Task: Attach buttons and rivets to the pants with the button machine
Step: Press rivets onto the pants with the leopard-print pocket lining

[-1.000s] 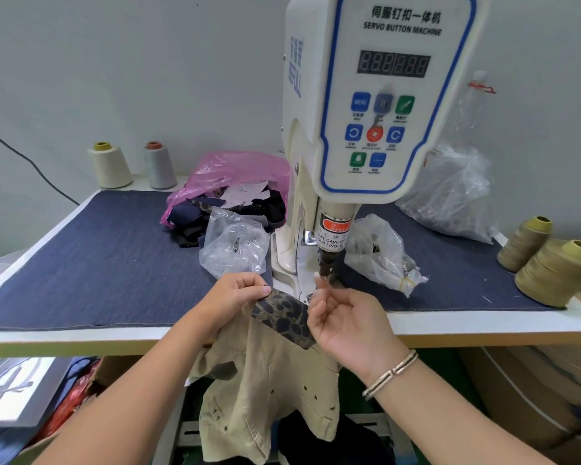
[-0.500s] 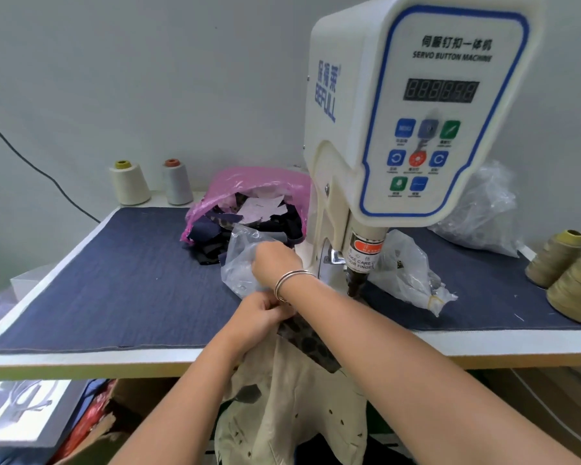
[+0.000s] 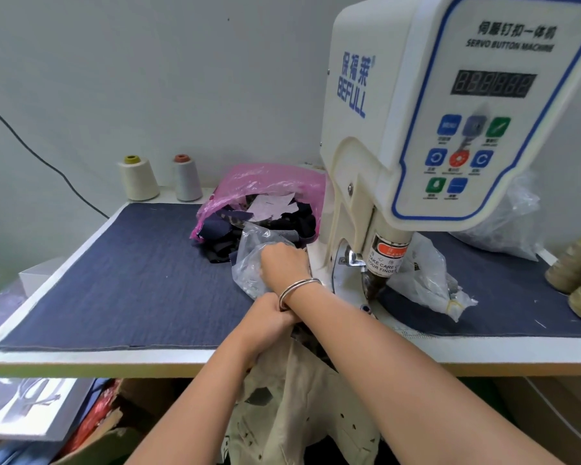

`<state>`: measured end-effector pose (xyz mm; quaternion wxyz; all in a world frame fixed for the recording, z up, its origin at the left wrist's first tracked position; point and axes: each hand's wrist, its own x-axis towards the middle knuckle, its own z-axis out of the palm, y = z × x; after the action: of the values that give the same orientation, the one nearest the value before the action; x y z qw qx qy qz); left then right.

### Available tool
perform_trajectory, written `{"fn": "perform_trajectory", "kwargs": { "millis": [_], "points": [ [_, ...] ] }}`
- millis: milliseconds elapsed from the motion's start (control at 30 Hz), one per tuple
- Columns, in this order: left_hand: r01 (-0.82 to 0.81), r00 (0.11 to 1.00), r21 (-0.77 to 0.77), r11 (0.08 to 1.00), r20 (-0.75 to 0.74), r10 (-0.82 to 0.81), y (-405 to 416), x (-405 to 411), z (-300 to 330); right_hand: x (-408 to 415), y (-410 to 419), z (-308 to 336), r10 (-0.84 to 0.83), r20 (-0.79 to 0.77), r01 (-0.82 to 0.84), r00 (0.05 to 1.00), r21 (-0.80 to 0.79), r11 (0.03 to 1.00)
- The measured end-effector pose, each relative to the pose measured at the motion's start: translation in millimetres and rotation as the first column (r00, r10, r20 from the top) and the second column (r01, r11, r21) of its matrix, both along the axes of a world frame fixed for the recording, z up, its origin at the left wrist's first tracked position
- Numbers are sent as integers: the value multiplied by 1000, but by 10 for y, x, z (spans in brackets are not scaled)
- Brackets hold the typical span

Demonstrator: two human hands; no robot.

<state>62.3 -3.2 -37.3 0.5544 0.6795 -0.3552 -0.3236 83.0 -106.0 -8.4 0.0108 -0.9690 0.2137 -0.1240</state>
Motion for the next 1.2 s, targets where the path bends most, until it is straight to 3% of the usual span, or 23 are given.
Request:
{"fn": "perform_trajectory", "kwargs": {
  "millis": [133, 267, 367, 433, 600, 833, 1200],
  "points": [
    [13, 1000, 14, 1000, -1, -13, -1, 5, -2, -31, -18, 9, 3, 49, -7, 999, 70, 998],
    [41, 999, 8, 999, 21, -41, -1, 17, -7, -261, 31, 85, -51, 282, -34, 958, 291, 956],
    [38, 999, -35, 999, 9, -37, 18, -23, 30, -660, 189, 162, -113, 504, -170, 856, 482, 860],
    [37, 999, -48, 998, 34, -36, 26, -42, 55, -1044, 308, 191, -147, 564, -254, 813, 570, 781],
    [40, 998, 4, 999, 50, -40, -6, -13, 11, -1992, 194, 226, -164, 454, -252, 876, 720, 647],
    [14, 998, 32, 999, 65, -16, -5, -30, 17, -2173, -410, 328, -165, 315, -74, 935, 627, 776],
    [-4, 998, 40, 999, 66, 1, -19, -12, -17, -1975, -480, 381, -73, 163, -16, 984, 486, 874]
  ]
}}
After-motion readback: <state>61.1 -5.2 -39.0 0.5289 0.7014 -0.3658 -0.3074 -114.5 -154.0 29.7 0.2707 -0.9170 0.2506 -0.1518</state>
